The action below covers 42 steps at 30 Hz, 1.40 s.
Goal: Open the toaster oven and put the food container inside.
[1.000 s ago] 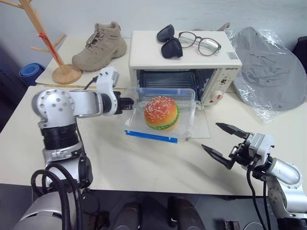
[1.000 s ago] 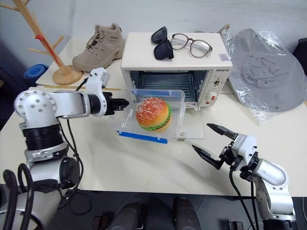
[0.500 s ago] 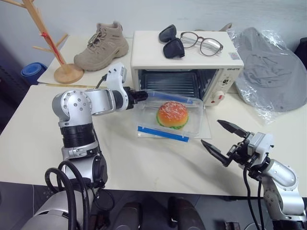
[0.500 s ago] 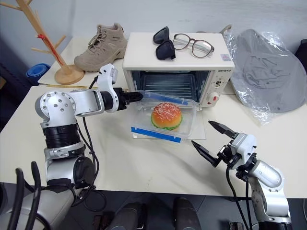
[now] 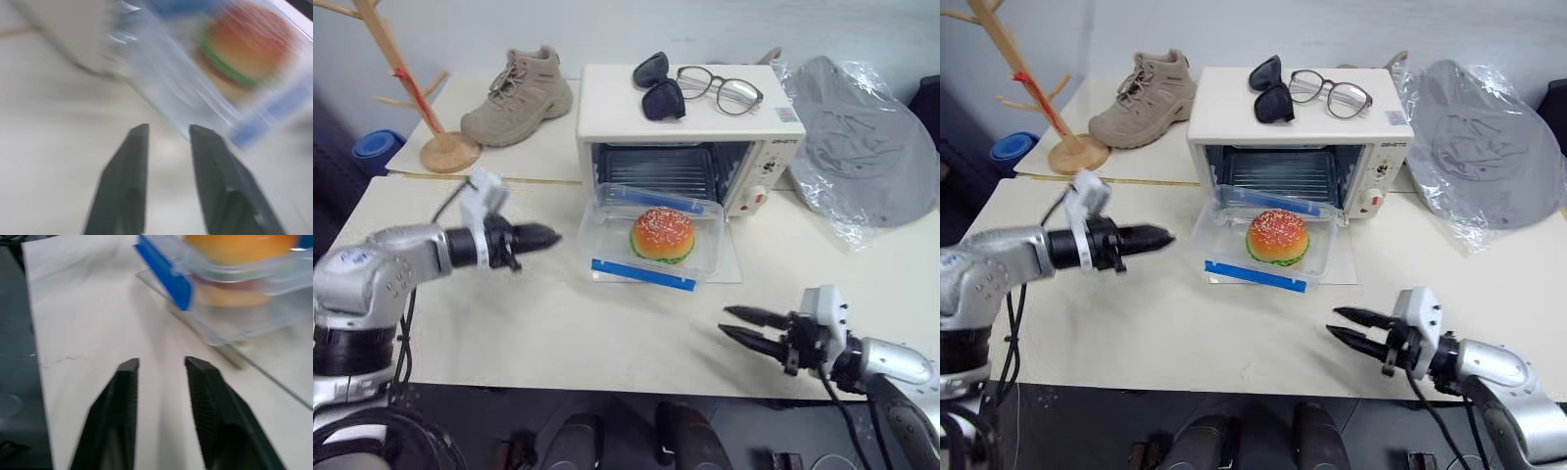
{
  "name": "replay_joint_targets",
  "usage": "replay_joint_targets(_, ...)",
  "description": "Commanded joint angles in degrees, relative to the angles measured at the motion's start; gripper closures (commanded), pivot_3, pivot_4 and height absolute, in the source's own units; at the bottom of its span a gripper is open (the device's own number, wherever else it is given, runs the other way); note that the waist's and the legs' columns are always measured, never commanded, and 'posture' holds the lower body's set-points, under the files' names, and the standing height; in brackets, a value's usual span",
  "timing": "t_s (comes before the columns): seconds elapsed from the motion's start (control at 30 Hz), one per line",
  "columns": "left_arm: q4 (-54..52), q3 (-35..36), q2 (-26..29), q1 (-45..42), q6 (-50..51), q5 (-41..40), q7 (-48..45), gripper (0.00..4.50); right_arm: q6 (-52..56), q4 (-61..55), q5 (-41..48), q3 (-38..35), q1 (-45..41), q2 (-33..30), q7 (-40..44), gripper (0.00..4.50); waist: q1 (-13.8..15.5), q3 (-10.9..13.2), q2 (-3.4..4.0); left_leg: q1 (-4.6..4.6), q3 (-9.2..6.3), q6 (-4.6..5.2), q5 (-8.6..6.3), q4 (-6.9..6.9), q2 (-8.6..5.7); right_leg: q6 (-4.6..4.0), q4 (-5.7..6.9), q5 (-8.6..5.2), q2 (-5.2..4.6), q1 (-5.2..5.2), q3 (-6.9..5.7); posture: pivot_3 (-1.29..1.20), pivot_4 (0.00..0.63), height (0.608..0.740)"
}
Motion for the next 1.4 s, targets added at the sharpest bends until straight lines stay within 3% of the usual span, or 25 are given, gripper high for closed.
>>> replay_joint_targets(0.03, -2.60, -3.35, -4.07, 0.29, -6.61, 1.50, -2.55, 4.30, -2.04, 3.62, -4.26, 1.24, -5.95, 1.41, -1.94, 4.40, 0.39, 0.00, 0.00, -0.03, 0.00, 0.05, 0.00, 0.02, -0.03, 0.03, -0.01, 0.03, -0.03, -0.01, 0.02, 0.00, 0.150, 0.740)
replay_joint_targets(0.37, 5.43, -5.30, -17.93, -3.45, -11.66, 7.61, 6.83, 4.44, -4.17, 17.51, -11.91, 4.56, -23.04, 7.46, -5.42, 4.50, 0.05, 0.00, 0.00, -0.29, 0.02, 0.18, 0.02, 0.04, -0.05, 0.12, 0.07, 0.12, 0.09, -0.12, -0.11, 0.00, 0.150, 0.740)
replay_joint_targets(0.53, 9.45, -2.79, -24.03, -4.84, -15.52, 9.36, 12.07, 4.44, -8.76, 26.26, -17.08, 5.97, -29.79, 11.80, -8.14, 4.50, 0.06, 0.00, 0.00, -0.23, 0.19, 0.28, 0.06, 0.16, -0.08, 0.23, 0.11, 0.18, 0.08, -0.13, -0.36, 0.00, 0.150, 0.740)
replay_joint_targets(0.73, 11.81, 1.53, -31.50, -6.21, -20.10, 8.61, 17.45, 4.44, -15.26, 38.65, -24.00, 5.82, -40.50, 17.37, -17.07, 4.50, -0.08, 0.00, 0.00, -0.27, 0.25, 0.26, 0.07, 0.15, -0.08, 0.23, 0.23, 0.18, 0.08, -0.22, -0.36, 0.00, 0.150, 0.740)
replay_joint_targets(0.97, 18.95, 2.39, -35.95, -8.56, -27.76, 14.05, 23.95, 4.44, -15.10, 45.32, -26.12, 7.52, -47.54, 22.02, -18.47, 4.50, -0.22, 0.00, 0.00, -0.30, 0.25, 0.22, 0.09, 0.15, -0.09, 0.24, 0.22, 0.18, 0.09, -0.24, -0.40, 0.00, 0.150, 0.740)
replay_joint_targets(1.07, 21.61, 2.59, -36.47, -9.35, -30.84, 15.83, 25.15, 4.44, -15.58, 46.91, -26.36, 7.62, -48.88, 22.80, -18.36, 4.50, -0.42, 0.00, 0.00, -0.31, 0.25, 0.22, 0.10, 0.19, -0.09, 0.25, 0.26, 0.19, 0.12, -0.24, -0.41, 0.00, 0.150, 0.740)
replay_joint_targets(1.17, 15.24, 2.44, -32.28, -5.33, -28.19, 14.69, 21.35, 4.44, -10.29, 41.01, -22.98, 7.29, -46.79, 20.56, -13.25, 4.50, -0.74, 0.00, 0.00, -0.32, 0.25, 0.23, 0.10, 0.13, -0.09, 0.25, 0.23, 0.19, 0.11, -0.25, -0.40, 0.00, 0.150, 0.740)
replay_joint_targets(1.27, 5.46, 4.26, -25.85, 0.42, -25.79, 10.06, 14.27, 3.86, -4.59, 33.64, -20.54, 4.19, -43.89, 16.09, -11.95, 4.50, -1.29, 0.00, 0.01, -0.37, 0.26, 0.22, 0.07, 0.02, -0.06, 0.25, 0.19, 0.19, 0.07, -0.33, -0.39, 0.00, 0.150, 0.740)
replay_joint_targets(1.4, -4.19, 8.45, -15.32, 8.95, -28.60, 6.00, 2.24, 2.65, 0.27, 28.23, -13.87, -1.38, -39.71, 8.29, -5.36, 4.50, -1.20, 0.01, 0.02, -0.51, 0.27, 0.22, 0.07, 0.08, -0.03, 0.24, 0.21, 0.18, 0.03, -0.47, -0.38, 0.00, 0.150, 0.740)
